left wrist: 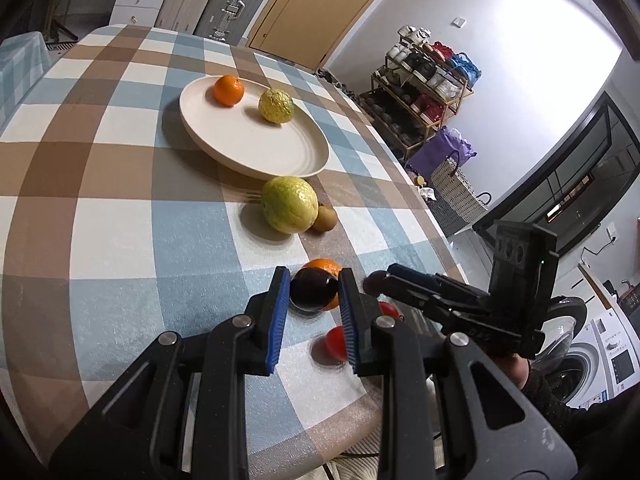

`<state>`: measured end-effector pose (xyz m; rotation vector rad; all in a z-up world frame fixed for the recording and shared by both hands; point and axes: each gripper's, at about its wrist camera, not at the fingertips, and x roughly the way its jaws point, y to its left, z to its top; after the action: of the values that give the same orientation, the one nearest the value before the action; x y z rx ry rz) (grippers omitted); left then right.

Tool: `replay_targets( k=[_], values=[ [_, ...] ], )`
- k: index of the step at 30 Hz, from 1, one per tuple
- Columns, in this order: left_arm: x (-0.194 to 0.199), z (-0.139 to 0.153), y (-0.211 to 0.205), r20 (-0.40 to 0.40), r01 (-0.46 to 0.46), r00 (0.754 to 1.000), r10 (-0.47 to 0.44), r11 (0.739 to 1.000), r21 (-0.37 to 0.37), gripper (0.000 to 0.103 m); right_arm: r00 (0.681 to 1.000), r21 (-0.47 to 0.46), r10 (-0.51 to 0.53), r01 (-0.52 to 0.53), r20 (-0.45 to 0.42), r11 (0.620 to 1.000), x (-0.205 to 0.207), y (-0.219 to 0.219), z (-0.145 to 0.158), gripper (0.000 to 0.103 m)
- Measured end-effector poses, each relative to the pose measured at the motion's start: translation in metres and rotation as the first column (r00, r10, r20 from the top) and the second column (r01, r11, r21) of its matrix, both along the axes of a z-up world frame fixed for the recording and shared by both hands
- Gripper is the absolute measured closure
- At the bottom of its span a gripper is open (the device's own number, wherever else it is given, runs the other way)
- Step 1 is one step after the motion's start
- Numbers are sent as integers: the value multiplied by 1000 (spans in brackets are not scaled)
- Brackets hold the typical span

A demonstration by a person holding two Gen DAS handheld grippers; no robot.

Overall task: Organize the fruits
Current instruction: 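Grasp a dark purple fruit with the left tool while the right tool grasps another, then carry both dark purple fruits onto the plate and open both tools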

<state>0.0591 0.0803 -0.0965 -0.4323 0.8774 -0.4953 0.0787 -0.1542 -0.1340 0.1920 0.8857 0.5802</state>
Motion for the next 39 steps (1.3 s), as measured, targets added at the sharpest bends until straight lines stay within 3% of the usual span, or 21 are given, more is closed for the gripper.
replay_targets(
  k=[8, 16, 23, 30, 39],
  values=[
    [4, 3, 1, 1, -9, 1000, 9, 1000, 3, 81, 1000, -46, -11, 11, 4, 999, 0, -1, -6, 80],
    [21, 10, 4, 11, -27, 1000, 27, 1000, 9, 81, 1000, 27, -11, 11, 1, 1000, 6, -11, -3, 80],
    [49, 22, 15, 35, -55, 998, 55, 998, 12, 81, 998, 100, -5, -2, 65, 995, 22, -18, 23, 80],
    [92, 37, 22, 68, -68, 996, 65, 997, 40, 81, 989, 127, 56, -74, 140, 989, 62, -1, 55, 80],
    [152, 37, 28, 85, -87, 993, 81, 993, 76, 81, 974, 141, 150, -174, 168, 975, 130, 39, 81, 80]
  ],
)
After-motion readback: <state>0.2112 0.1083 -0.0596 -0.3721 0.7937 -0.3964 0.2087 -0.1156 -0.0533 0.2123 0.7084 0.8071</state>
